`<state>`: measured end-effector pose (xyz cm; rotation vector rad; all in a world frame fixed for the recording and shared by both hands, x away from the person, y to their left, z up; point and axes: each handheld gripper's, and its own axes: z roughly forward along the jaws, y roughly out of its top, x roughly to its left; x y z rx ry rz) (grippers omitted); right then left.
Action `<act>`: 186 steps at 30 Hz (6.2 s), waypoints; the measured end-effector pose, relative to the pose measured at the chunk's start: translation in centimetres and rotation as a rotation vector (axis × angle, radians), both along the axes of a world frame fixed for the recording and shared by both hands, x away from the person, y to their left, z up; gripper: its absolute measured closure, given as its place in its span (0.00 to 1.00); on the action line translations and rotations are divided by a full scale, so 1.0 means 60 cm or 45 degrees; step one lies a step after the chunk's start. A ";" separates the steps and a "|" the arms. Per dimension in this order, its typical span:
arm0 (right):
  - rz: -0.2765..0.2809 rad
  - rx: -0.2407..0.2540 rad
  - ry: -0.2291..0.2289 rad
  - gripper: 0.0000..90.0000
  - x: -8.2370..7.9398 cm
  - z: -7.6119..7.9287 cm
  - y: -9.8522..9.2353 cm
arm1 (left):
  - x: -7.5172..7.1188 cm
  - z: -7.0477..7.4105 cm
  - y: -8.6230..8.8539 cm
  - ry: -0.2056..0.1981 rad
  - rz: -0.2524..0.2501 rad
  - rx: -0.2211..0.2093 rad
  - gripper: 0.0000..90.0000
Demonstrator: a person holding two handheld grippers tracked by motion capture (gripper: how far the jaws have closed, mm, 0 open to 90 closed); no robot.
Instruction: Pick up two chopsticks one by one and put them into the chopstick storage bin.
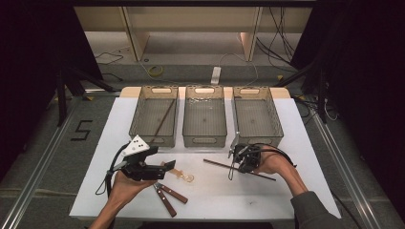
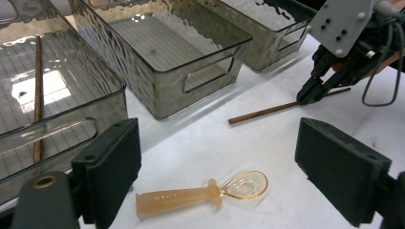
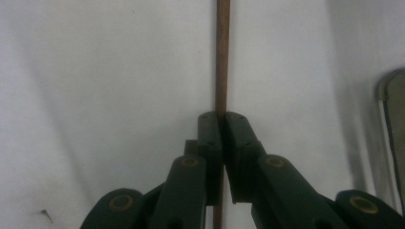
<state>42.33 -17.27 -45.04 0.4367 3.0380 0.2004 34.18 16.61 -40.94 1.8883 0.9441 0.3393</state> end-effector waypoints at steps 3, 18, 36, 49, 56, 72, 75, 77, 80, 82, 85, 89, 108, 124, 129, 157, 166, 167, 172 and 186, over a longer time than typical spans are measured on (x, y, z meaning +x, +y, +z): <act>0.014 0.027 -0.012 0.96 -0.005 0.009 -0.001 | 0.002 -0.001 -0.005 0.009 -0.019 0.017 0.17; 0.093 0.064 -0.100 0.96 -0.050 0.053 0.013 | 0.019 -0.001 -0.057 0.042 -0.193 0.124 0.18; 0.192 0.096 -0.145 0.96 -0.099 0.078 0.048 | 0.020 0.009 -0.109 0.061 -0.445 0.268 0.19; 0.259 0.082 -0.160 0.96 -0.126 0.090 0.068 | 0.002 -0.001 -0.142 0.051 -0.595 0.524 0.34; 0.294 0.078 -0.159 0.96 -0.133 0.091 0.073 | -0.003 -0.006 -0.146 0.063 -0.654 0.554 0.49; 0.306 0.080 -0.155 0.96 -0.140 0.092 0.077 | -0.009 -0.012 -0.150 0.061 -0.720 0.584 0.73; 0.329 0.079 -0.163 0.96 -0.140 0.092 0.079 | -0.009 -0.013 -0.150 0.065 -0.729 0.584 0.76; 0.333 0.080 -0.157 0.96 -0.142 0.092 0.080 | -0.010 -0.014 -0.152 0.065 -0.738 0.591 0.78; 0.333 0.075 -0.151 0.96 -0.143 0.091 0.080 | -0.011 -0.016 -0.153 0.066 -0.740 0.592 0.82; 0.340 0.077 -0.150 0.96 -0.144 0.090 0.081 | -0.011 -0.017 -0.153 0.079 -0.757 0.605 0.84; 0.360 0.075 -0.143 0.95 -0.145 0.088 0.081 | -0.013 -0.019 -0.154 0.082 -0.798 0.611 0.87; 0.379 0.064 -0.161 0.92 -0.145 0.087 0.078 | -0.021 -0.020 -0.157 0.077 -0.860 0.591 0.92; -0.043 0.562 -0.413 0.40 -0.157 0.117 0.012 | 0.009 -0.002 -0.118 0.065 -0.489 0.512 0.93; -0.444 0.933 -0.470 0.36 -0.175 0.069 -0.057 | 0.033 0.024 -0.060 0.048 -0.200 0.360 0.93; -0.506 0.974 -0.437 0.33 -0.178 0.060 -0.070 | 0.043 0.030 -0.039 0.046 -0.123 0.322 0.93; -0.531 0.960 -0.411 0.30 -0.194 0.045 -0.079 | 0.135 0.049 0.065 0.052 0.273 0.225 0.93; -0.541 0.959 -0.402 0.30 -0.197 0.043 -0.084 | 0.166 0.043 0.080 0.095 0.336 0.175 0.93; -0.543 0.958 -0.402 0.30 -0.198 0.043 -0.084 | 0.170 0.042 0.080 0.100 0.340 0.177 0.93; -0.540 0.963 -0.400 0.29 -0.200 0.042 -0.085 | 0.188 0.041 0.081 0.125 0.372 0.197 0.93; -0.532 0.955 -0.392 0.29 -0.203 0.042 -0.086 | 0.232 0.018 0.084 0.233 0.438 0.245 0.93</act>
